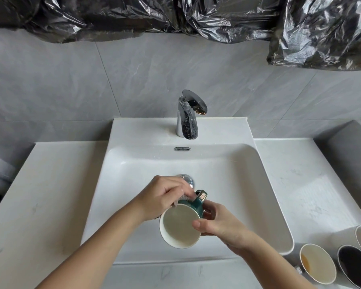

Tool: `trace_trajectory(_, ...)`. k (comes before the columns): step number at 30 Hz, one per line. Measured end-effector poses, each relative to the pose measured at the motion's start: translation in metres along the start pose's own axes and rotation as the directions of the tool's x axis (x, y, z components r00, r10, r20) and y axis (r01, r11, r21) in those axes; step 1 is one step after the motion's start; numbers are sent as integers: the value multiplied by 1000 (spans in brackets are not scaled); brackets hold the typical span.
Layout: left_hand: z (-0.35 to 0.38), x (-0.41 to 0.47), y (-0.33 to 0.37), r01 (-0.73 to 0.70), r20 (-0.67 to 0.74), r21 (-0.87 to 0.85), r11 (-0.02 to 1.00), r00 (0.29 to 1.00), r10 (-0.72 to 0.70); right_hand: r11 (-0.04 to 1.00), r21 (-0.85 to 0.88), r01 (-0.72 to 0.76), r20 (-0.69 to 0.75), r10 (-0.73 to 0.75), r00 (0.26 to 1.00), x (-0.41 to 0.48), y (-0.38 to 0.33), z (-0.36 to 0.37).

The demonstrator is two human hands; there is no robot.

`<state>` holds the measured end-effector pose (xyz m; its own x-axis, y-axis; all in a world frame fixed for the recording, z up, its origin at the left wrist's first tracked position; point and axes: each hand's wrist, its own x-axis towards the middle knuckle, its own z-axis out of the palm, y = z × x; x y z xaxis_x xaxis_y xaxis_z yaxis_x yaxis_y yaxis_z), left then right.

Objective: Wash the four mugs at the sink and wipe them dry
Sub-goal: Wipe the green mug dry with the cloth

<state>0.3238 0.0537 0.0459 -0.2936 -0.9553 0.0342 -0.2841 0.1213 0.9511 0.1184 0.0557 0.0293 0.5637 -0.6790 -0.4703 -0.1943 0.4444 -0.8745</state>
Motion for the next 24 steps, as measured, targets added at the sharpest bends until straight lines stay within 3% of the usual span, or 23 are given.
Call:
trace_trajectory(5,4,-8,-8,-40,45,-4,999,998,40,991,-135,-1,26,4,1000,1,-7,-6)
trace_trajectory(11,-1,-10,-16,140,110,-58,988,985,-133,984,-169,-60,98,77,992,6,-12,-14)
trace_trajectory(16,-2,-17,-15,294,263,64,954,917,-301,960,-264,-91,205,148,967,12,-22,-25)
trace_trajectory(21,6,-19,-21,307,107,-29,951,947,-302,937,-323,-136,270,229,935,24,-36,-34)
trace_trajectory(24,11,-19,-25,287,-13,-149,946,956,-292,960,-205,-188,246,237,940,28,-35,-42)
